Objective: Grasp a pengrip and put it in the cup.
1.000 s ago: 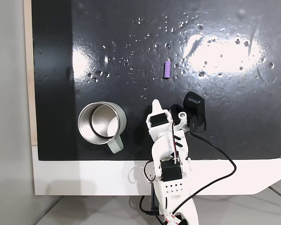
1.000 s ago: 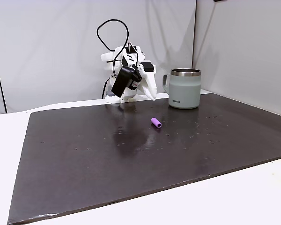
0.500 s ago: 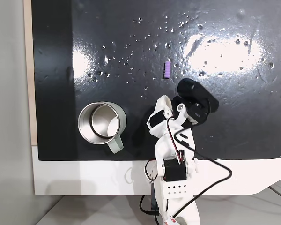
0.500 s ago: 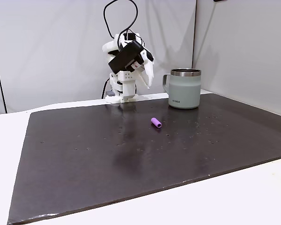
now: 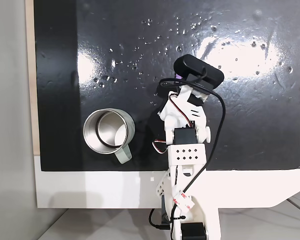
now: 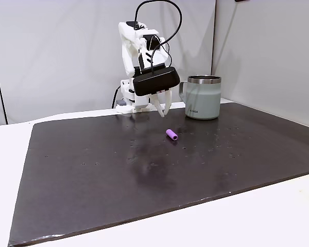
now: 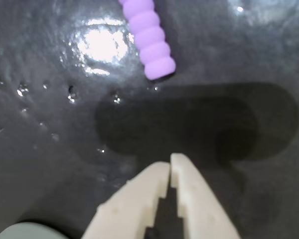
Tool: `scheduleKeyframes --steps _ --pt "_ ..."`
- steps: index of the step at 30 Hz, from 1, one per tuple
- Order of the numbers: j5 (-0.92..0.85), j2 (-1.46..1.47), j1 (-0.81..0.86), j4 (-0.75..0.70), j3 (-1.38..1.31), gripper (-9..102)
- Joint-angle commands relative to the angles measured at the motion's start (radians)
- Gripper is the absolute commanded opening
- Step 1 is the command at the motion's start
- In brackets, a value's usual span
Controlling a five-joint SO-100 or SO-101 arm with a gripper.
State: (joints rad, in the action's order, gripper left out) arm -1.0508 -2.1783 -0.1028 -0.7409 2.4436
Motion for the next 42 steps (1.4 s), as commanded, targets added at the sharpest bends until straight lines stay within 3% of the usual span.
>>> scheduleKeyframes --steps 1,9,18,25,42 --pt "-0.029 0.044 0.009 0.026 -0.129 4" --pt "-0.161 0.143 0.057 0.023 -0.201 21" --pt "-0.318 0.255 0.103 0.06 -0.239 24" --pt "-0.318 0.305 0.08 0.143 -0.232 26" --pt "-0.336 0.462 0.051 0.144 -0.339 26"
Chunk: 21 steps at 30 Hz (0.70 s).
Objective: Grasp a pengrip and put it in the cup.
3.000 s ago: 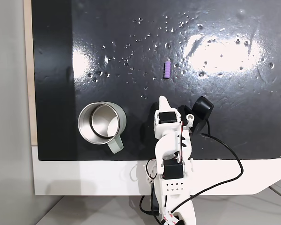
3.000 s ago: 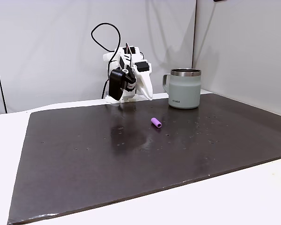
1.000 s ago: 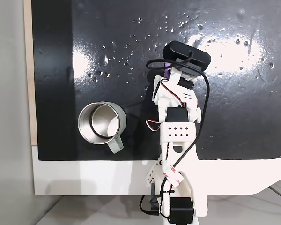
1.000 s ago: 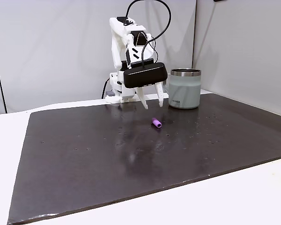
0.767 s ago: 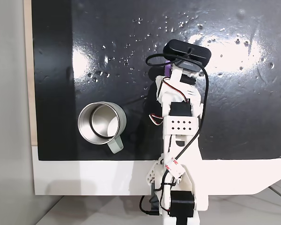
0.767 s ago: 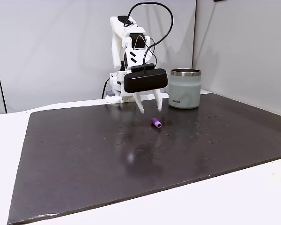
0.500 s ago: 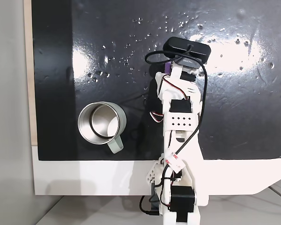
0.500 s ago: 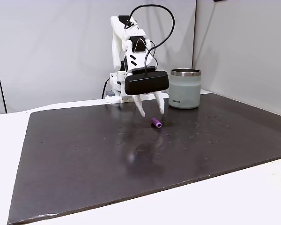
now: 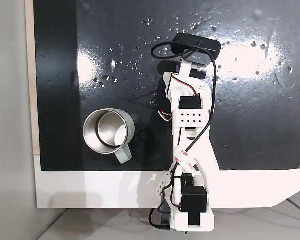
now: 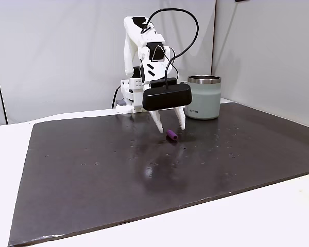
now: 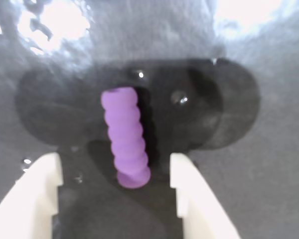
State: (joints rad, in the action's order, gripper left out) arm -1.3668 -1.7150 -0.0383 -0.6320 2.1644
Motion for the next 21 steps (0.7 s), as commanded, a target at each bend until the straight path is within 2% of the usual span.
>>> scheduleKeyframes --steps 1,12,19,21 --pt "-0.026 0.005 -0.014 0.035 -0.058 26" --pt "-0.052 0.091 -0.008 0.072 -0.054 19" --pt "-0.055 0.133 0.015 0.126 -0.058 2" --pt "-0.055 0.132 0.018 0.124 -0.063 1"
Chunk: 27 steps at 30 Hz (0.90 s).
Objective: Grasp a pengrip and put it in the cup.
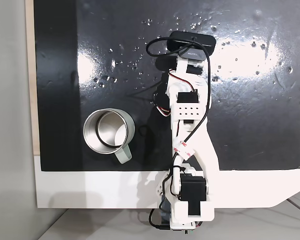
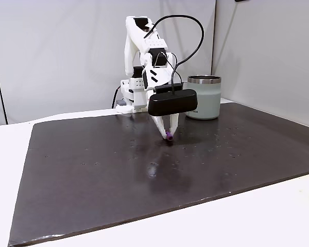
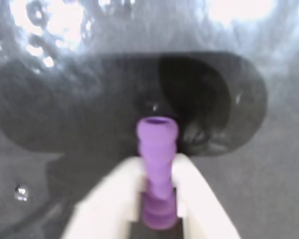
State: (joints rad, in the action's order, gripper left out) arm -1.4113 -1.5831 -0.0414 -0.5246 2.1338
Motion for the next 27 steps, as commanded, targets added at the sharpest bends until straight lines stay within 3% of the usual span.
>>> scheduleKeyframes --steps 1,4,16,22,27 --pt "-0.011 -0.006 0.023 0.011 -0.034 0" --pt "0.003 -0.038 0.026 -0.064 -0.074 0" --pt "0.138 -0.442 -0.086 -0.624 -0.199 0" --pt "0.331 -0.741 -0.298 -0.821 -0.218 0" --pt "0.509 -0.741 -0.471 -1.002 -0.391 0"
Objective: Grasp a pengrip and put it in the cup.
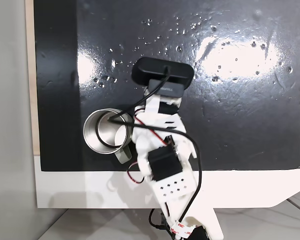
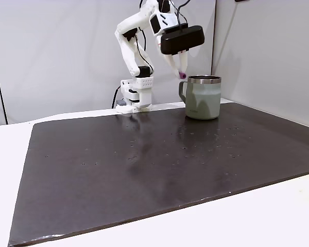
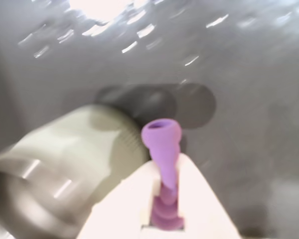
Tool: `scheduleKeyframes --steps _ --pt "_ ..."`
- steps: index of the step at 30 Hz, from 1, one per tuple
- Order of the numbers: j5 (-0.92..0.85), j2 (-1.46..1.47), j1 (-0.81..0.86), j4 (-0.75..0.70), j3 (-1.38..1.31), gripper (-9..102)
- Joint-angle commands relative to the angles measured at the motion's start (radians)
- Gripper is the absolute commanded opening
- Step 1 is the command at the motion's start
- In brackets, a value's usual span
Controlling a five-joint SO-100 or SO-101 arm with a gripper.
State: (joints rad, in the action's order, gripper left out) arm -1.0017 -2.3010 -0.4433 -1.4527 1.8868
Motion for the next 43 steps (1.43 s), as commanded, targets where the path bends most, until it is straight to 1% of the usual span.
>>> scheduleKeyframes --steps 1,5,8,13,16,22,23,24,25,27,43 --pt "0.141 -0.009 -0.087 -0.089 -0.183 0" --pt "0.299 0.032 -0.202 -0.149 -0.267 0" --pt "0.391 0.035 -0.307 -0.156 -0.253 0" --pt "0.541 0.032 -0.359 -0.055 -0.216 0" --pt "0.575 0.049 -0.397 -0.034 -0.206 0" --pt "0.577 0.051 -0.4 0.003 -0.164 1" --pt "0.577 0.046 -0.4 0.002 -0.16 7" --pt "0.575 0.038 -0.403 -0.003 -0.156 16" --pt "0.575 0.032 -0.407 -0.008 -0.155 23" --pt "0.575 0.021 -0.41 -0.012 -0.153 28" --pt "0.538 0.012 -0.405 -0.029 -0.156 30"
